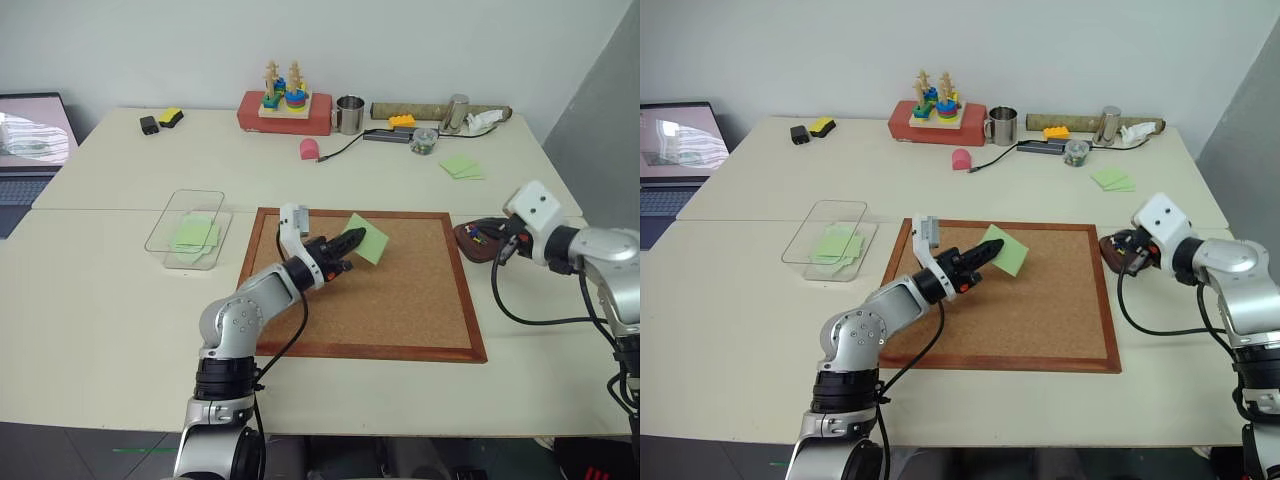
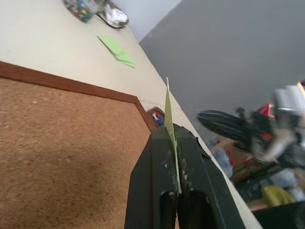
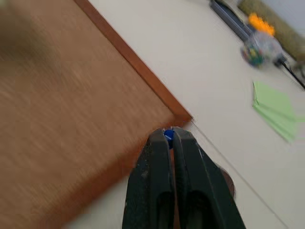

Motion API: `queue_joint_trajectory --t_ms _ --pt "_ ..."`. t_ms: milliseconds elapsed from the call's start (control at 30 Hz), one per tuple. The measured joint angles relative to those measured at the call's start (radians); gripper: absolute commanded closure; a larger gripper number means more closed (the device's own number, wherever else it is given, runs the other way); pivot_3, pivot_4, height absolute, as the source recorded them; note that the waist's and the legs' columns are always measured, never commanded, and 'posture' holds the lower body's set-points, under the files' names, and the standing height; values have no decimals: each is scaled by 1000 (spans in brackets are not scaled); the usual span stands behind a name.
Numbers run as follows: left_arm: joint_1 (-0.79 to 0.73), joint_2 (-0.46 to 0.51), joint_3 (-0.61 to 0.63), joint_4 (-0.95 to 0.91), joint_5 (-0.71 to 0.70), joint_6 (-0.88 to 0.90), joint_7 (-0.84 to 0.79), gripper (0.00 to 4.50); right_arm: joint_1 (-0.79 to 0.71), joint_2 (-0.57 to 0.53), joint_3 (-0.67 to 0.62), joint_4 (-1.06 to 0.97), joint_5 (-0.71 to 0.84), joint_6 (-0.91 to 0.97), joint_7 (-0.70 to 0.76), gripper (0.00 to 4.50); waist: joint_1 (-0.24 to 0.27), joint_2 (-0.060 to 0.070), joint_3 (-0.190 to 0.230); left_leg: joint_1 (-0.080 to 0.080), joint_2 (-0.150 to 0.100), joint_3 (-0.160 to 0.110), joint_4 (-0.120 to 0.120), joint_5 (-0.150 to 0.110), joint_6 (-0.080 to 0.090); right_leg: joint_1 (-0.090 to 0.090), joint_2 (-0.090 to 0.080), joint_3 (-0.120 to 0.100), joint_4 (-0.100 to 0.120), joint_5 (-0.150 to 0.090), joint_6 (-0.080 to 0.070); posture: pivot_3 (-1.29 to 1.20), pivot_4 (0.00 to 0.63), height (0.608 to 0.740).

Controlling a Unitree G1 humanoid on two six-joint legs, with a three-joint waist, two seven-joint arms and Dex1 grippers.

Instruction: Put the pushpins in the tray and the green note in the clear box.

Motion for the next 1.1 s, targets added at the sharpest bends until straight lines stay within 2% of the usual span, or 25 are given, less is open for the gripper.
queue_joint_trajectory --t_ms 233,467,633,800,900,1100 --pt "19 40 -34 -74 11 0 -14 4452 -40 34 31 189 -72 -76 -16 4500 -3 0 0 1 0 0 0 0 0 0 0 0 1 0 0 0 150 740" --pt "22 48 -60 -94 21 -3 -20 4500 -93 70 36 309 -108 -136 -19 3136 -1 0 0 0 0 1 0 0 0 0 0 0 1 0 0 0 150 740" --pt "22 52 -65 -95 22 -3 -20 4500 -108 73 36 324 -109 -142 -16 2174 -2 0 0 1 0 1 0 0 0 0 0 0 1 0 0 0 150 740" --pt "22 68 -64 -103 23 -7 -20 4500 -108 72 29 303 -106 -135 -3 2174 -2 0 0 0 0 1 0 0 0 0 0 0 1 0 0 0 150 740" --pt "21 95 -48 -139 25 -14 -20 4500 -100 40 16 203 -87 -118 41 2174 -2 0 0 0 0 0 0 0 0 0 0 0 1 0 0 0 150 740" --pt "73 276 25 -178 124 -93 -23 4500 -88 4 -24 -84 48 -22 173 2174 -7 0 0 1 1 -1 0 0 0 0 1 0 1 0 0 0 150 740"
